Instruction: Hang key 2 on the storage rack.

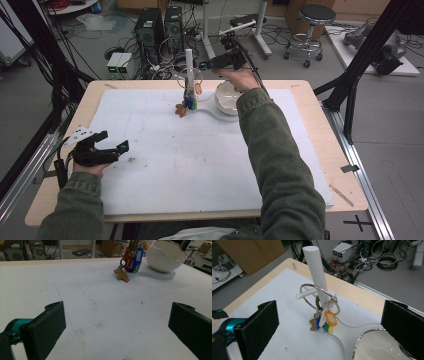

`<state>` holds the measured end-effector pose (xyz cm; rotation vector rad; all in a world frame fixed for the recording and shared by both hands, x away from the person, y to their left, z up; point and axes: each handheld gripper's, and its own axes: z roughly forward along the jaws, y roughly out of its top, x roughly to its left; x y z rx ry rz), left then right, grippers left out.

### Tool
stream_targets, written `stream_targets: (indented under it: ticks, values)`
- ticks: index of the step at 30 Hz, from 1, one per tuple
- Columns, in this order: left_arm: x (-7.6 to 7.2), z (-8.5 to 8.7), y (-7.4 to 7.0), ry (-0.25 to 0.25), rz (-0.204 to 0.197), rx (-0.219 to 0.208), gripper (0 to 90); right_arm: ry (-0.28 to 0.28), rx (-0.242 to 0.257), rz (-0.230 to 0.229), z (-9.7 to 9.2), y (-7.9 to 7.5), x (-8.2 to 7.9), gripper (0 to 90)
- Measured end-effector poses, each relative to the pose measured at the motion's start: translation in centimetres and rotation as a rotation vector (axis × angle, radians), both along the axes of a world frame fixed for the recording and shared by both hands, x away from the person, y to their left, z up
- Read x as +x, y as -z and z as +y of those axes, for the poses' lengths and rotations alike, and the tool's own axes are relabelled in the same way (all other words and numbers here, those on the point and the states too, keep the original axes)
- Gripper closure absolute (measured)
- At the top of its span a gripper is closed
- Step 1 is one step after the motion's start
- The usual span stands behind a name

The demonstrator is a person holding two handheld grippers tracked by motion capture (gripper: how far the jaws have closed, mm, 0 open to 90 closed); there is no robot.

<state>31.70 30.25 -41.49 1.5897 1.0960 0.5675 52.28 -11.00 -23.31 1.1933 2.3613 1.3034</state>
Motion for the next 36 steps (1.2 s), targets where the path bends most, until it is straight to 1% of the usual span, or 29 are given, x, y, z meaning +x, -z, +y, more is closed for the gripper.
stream_targets:
  ticks: [4,7,11,12,17,19,20,22,24,27,30,32,36]
  values:
    - [0.0,0.0,0.0,-0.003,0.000,-0.002,1.7,0.009,0.004,-0.007,-0.7,-0.3,-0.5,0.6]
    - [-0.1,-0.1,0.0,-0.003,-0.001,-0.001,1.7,0.016,0.015,-0.009,-1.3,-0.2,-0.9,0.6]
    - [-0.1,-0.1,0.0,-0.002,0.001,0.001,1.7,0.027,0.017,-0.001,-2.3,0.5,-1.4,0.6]
    - [-0.1,-0.1,0.0,-0.001,0.002,0.003,1.7,0.030,0.015,0.007,-2.7,0.7,-1.5,0.6]
    - [0.0,0.0,0.0,0.001,0.004,0.008,1.7,0.035,0.021,0.007,-3.9,1.5,-1.9,0.7]
    - [0.0,0.0,0.0,0.000,0.006,0.008,1.7,0.041,0.018,0.015,-4.3,1.9,-2.1,0.7]
    - [0.0,0.0,0.0,0.000,0.006,0.009,1.7,0.040,0.011,0.014,-4.5,2.1,-2.1,0.7]
    - [0.0,0.0,0.0,-0.003,0.006,0.007,1.7,0.045,0.019,0.004,-4.9,2.4,-2.3,0.7]
    - [0.0,0.0,0.0,-0.003,0.005,0.008,1.7,0.049,0.022,0.005,-5.2,2.8,-2.6,0.7]
    - [0.0,0.0,0.0,-0.003,0.005,0.010,1.7,0.056,0.014,0.007,-5.7,3.2,-2.8,0.7]
    - [0.0,0.0,0.0,-0.006,0.005,0.007,1.7,0.058,0.028,-0.008,-6.3,3.6,-3.3,0.7]
    - [0.0,0.0,0.0,-0.008,0.006,0.009,1.7,0.059,0.017,-0.001,-6.6,4.0,-3.5,0.7]
    - [0.0,0.0,0.0,-0.007,0.006,0.008,1.7,0.067,0.026,-0.003,-7.2,4.8,-3.9,0.7]
